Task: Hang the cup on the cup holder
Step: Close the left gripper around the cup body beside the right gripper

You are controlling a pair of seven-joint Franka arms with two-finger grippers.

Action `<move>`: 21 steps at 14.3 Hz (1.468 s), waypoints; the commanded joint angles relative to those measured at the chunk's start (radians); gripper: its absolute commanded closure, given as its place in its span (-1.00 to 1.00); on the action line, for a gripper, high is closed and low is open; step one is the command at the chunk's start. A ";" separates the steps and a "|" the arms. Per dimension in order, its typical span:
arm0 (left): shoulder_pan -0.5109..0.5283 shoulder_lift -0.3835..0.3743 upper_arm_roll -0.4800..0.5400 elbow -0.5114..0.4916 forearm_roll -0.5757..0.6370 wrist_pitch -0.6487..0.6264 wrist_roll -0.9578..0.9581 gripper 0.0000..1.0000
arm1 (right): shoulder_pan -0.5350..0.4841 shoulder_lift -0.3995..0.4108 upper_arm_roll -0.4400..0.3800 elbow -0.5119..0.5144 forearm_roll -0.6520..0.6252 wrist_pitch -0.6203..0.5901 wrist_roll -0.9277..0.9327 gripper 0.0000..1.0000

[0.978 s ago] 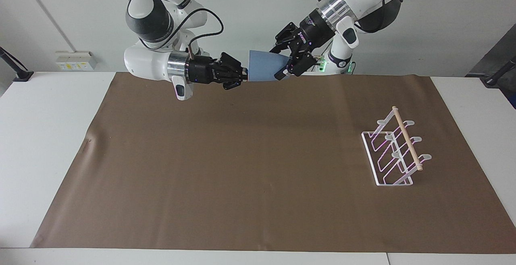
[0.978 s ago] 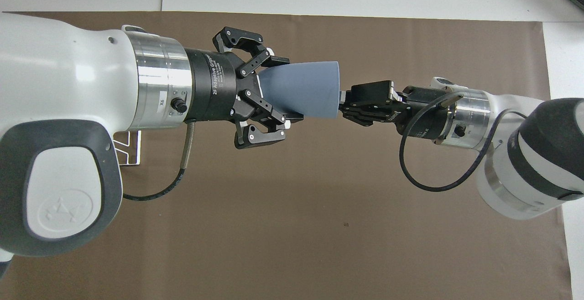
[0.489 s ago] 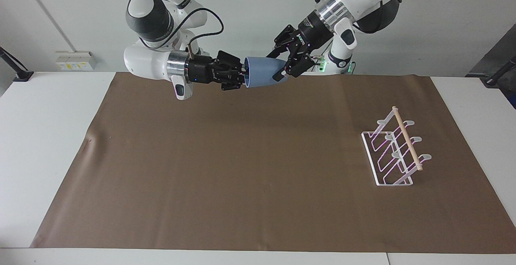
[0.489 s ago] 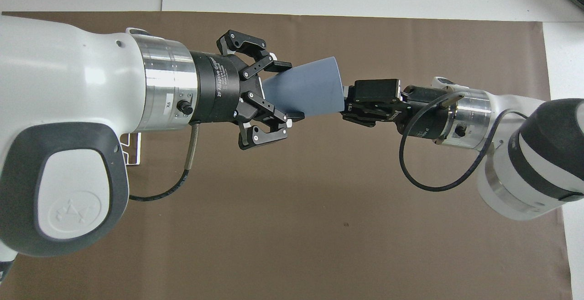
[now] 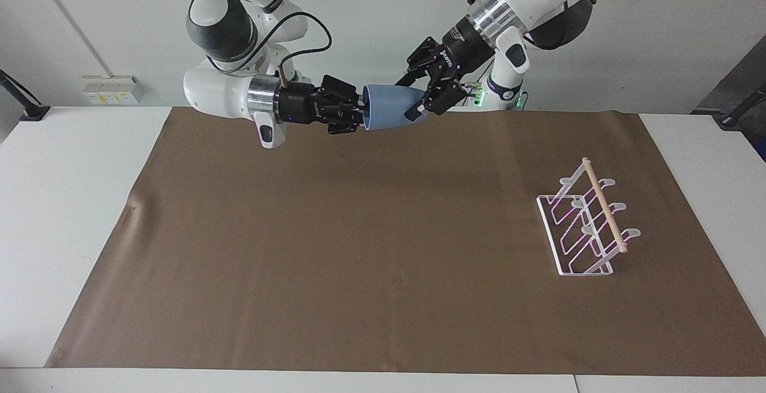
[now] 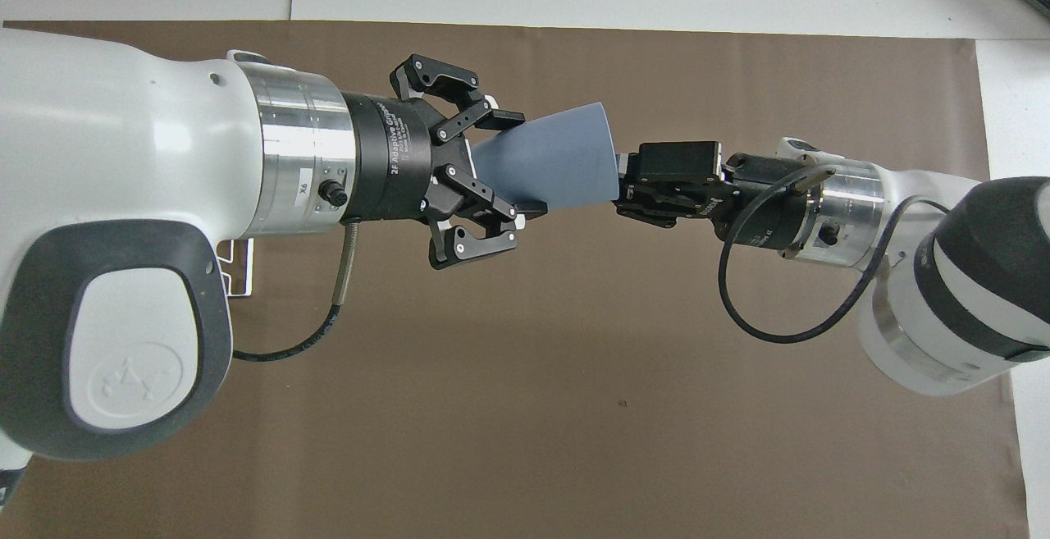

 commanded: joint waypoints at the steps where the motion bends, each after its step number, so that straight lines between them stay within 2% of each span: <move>1: -0.015 -0.025 0.010 -0.033 0.014 0.025 -0.019 1.00 | -0.006 -0.022 0.006 -0.022 0.031 0.017 -0.023 0.21; 3: -0.015 -0.025 0.010 -0.034 0.015 0.025 -0.019 1.00 | -0.006 -0.022 0.006 -0.022 0.031 0.017 -0.023 0.21; 8: -0.016 -0.028 0.010 -0.041 0.022 0.025 -0.017 1.00 | -0.015 -0.022 0.005 -0.022 0.020 0.015 -0.023 0.04; 18: -0.013 -0.027 0.010 -0.041 0.022 0.025 -0.017 1.00 | -0.041 -0.022 0.002 -0.022 -0.024 0.004 -0.023 0.03; 21: -0.012 -0.028 0.010 -0.041 0.022 0.025 -0.017 1.00 | -0.080 -0.020 0.003 -0.022 -0.108 -0.022 -0.025 -0.02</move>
